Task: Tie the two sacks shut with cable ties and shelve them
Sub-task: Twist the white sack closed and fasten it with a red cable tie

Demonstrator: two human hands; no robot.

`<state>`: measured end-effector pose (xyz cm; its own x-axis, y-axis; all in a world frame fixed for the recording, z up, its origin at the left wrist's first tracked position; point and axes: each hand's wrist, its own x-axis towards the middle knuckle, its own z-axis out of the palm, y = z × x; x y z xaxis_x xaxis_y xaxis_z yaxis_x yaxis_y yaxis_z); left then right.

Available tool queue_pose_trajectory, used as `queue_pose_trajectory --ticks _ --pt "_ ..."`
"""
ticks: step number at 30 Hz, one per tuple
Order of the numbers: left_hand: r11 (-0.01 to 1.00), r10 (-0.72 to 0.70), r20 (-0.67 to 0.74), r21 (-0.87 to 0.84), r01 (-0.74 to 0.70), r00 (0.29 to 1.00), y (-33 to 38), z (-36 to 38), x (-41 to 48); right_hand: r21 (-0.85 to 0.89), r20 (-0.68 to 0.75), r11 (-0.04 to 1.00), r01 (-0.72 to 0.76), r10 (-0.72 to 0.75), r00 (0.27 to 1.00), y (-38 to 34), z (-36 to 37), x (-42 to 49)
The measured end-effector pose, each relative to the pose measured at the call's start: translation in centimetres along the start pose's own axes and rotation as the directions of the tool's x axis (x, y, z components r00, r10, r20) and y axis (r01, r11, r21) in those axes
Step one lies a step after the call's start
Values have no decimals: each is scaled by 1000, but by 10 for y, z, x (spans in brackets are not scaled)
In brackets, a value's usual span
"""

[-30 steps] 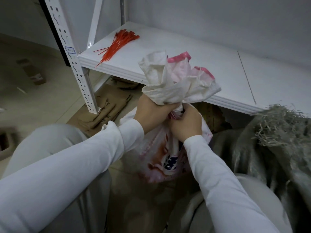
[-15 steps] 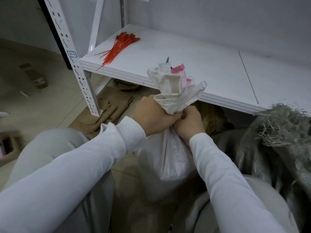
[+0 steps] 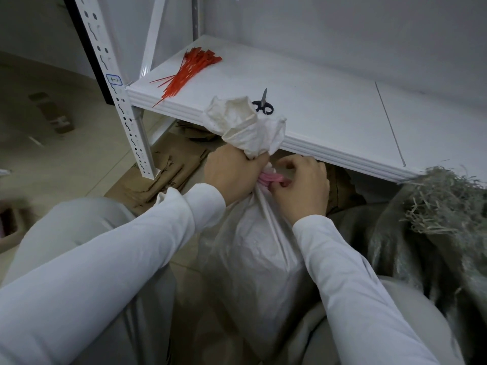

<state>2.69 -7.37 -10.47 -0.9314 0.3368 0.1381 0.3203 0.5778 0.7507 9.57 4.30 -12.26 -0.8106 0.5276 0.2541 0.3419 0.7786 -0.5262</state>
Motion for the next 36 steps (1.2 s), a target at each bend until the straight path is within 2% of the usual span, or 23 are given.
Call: queue_pose_trajectory --ticks 2,5,7,8,9,10,13,16,18,21,27,30,32,36 --pt "999 -30 42 -17 31 999 -1 0 1 95 13 994 -49 48 999 4 -1 2" --pt "999 -48 101 -16 50 994 -8 7 3 329 199 919 -218 158 967 5 -2 5" --pt "998 -59 123 28 56 991 -16 15 6 594 396 705 -387 163 904 1 -8 7" --pt "997 -57 135 55 51 989 -19 18 7 677 465 585 -447 132 876 0 -11 8" --pt "997 -41 155 75 29 987 -21 23 6 702 497 532 -473 109 861 -2 -14 9" --pt "997 0 179 82 -15 984 -20 27 3 696 516 523 -492 113 849 -4 -18 10" --pt "980 103 262 139 -143 960 -23 47 -10 550 507 660 -511 223 833 0 -17 11" --pt "949 74 334 266 -169 940 -29 61 -20 387 554 725 -570 311 772 8 2 9" --pt "948 64 360 270 -169 931 -32 65 -22 374 573 705 -602 334 748 14 13 10" --pt "973 57 395 182 -139 917 -35 67 -24 374 578 683 -627 357 734 16 15 9" --pt "992 -13 284 125 -24 959 -41 67 -26 547 587 406 -732 438 681 24 25 9" --pt "994 -18 235 111 -8 972 -44 66 -22 593 601 311 -743 443 665 27 22 9" --pt "993 -5 216 117 -20 976 -44 66 -21 588 616 305 -749 431 659 27 21 8" --pt "985 -15 204 174 -21 979 -47 69 -23 557 614 370 -744 419 668 24 22 6"
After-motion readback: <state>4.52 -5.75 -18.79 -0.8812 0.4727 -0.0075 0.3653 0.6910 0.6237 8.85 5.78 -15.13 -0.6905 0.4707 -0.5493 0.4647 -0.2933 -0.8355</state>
